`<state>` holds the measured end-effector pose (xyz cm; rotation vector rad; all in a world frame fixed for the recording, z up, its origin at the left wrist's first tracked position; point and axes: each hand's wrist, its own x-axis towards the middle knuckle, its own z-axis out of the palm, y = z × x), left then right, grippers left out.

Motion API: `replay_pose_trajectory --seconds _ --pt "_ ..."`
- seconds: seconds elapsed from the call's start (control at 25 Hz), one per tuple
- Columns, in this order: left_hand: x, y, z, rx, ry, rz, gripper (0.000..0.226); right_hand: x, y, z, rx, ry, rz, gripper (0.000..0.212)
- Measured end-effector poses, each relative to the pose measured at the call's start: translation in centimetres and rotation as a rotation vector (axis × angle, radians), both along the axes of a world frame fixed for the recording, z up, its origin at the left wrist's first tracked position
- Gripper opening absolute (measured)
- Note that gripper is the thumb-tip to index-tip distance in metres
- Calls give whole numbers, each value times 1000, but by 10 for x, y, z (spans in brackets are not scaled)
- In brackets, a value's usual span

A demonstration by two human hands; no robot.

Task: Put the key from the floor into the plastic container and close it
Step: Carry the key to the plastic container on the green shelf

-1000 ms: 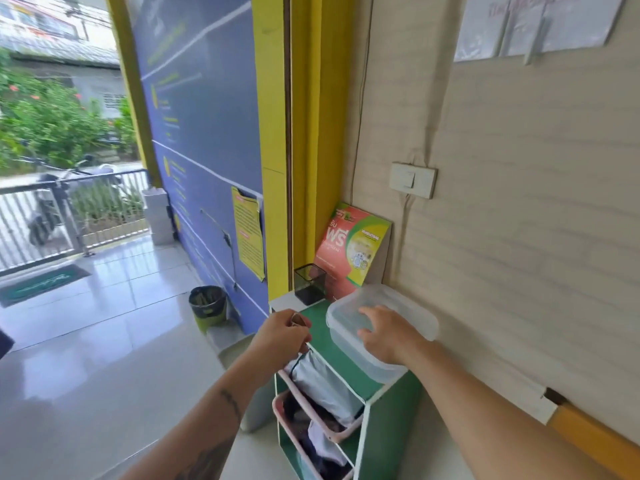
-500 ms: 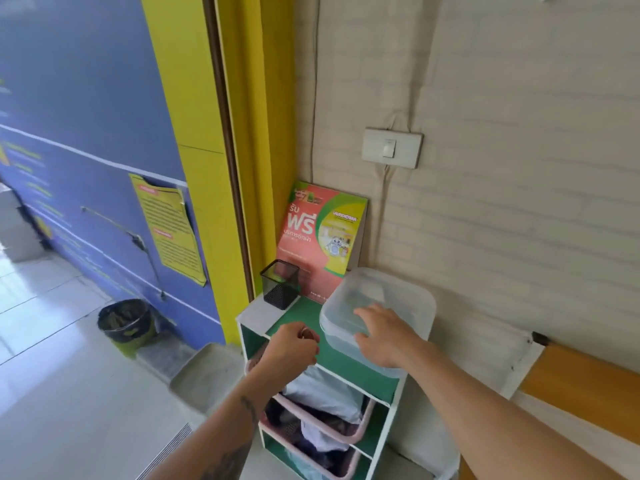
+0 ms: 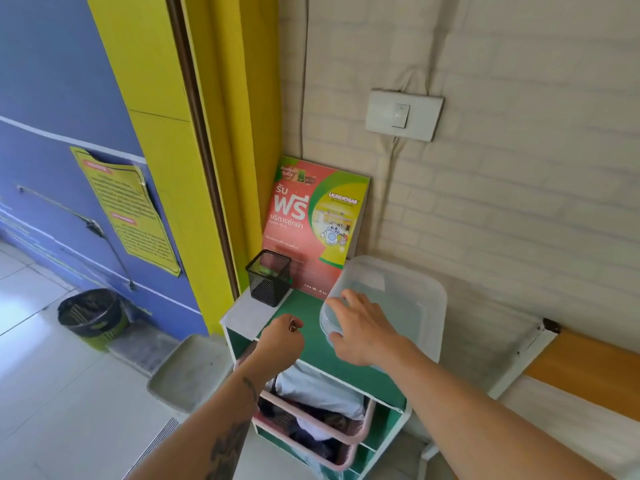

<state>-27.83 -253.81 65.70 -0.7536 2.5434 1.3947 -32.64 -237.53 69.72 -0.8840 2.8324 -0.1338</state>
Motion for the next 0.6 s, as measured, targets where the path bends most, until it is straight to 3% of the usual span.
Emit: replay_pose_trajectory --seconds 0.16,0.44,0.6 --pt "-19 -16 -14 -141 45 -138 50 1 -4 -6 -61 71 -59 63" --pt "-35 -34 -45 -500 176 -436 41 8 -14 -18 -91 143 -154 65" --pt "-37 -37 -49 -567 230 -461 46 10 -17 -21 -102 153 -181 65"
